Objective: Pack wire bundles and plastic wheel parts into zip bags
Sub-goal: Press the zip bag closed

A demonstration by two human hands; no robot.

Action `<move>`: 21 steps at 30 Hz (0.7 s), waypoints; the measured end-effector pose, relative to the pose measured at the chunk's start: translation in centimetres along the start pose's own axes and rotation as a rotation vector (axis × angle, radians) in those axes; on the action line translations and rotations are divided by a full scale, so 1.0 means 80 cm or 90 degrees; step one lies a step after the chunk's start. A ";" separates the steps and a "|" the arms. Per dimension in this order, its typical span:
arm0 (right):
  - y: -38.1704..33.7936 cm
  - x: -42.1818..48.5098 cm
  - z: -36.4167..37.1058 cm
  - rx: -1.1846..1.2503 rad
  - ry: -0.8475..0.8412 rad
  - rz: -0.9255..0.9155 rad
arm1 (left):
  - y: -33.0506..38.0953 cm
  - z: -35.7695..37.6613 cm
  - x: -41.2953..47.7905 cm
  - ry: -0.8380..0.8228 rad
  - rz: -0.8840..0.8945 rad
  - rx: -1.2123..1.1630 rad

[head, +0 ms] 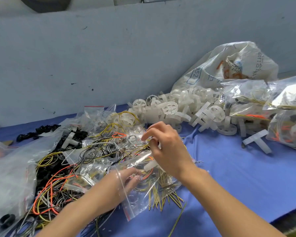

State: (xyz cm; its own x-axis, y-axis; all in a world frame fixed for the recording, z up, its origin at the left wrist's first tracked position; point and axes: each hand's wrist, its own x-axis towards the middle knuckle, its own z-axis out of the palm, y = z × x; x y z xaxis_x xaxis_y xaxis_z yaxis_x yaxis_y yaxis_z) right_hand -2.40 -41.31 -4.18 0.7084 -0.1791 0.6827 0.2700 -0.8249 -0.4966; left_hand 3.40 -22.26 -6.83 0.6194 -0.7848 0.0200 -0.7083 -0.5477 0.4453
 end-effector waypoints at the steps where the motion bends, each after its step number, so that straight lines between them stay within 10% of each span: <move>1: 0.007 0.003 -0.005 0.032 0.017 0.050 | -0.007 -0.010 -0.002 -0.051 -0.013 -0.023; 7: 0.033 0.008 -0.014 0.137 0.070 0.273 | -0.034 -0.089 -0.013 -0.151 -0.160 -0.126; 13: 0.005 0.018 0.010 0.186 0.023 0.220 | -0.077 -0.109 -0.003 0.156 -0.126 -0.070; 21: -0.041 0.027 0.054 0.118 -0.134 0.116 | -0.111 -0.066 -0.055 0.030 -0.053 0.086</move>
State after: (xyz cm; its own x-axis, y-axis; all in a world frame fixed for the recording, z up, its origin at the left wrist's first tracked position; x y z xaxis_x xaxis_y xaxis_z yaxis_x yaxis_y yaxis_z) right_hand 1.04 -36.65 -3.42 0.8697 -0.1842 0.4580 0.2267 -0.6751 -0.7021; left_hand 8.73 -12.39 -6.18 0.6907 -0.7225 0.0313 -0.6909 -0.6466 0.3234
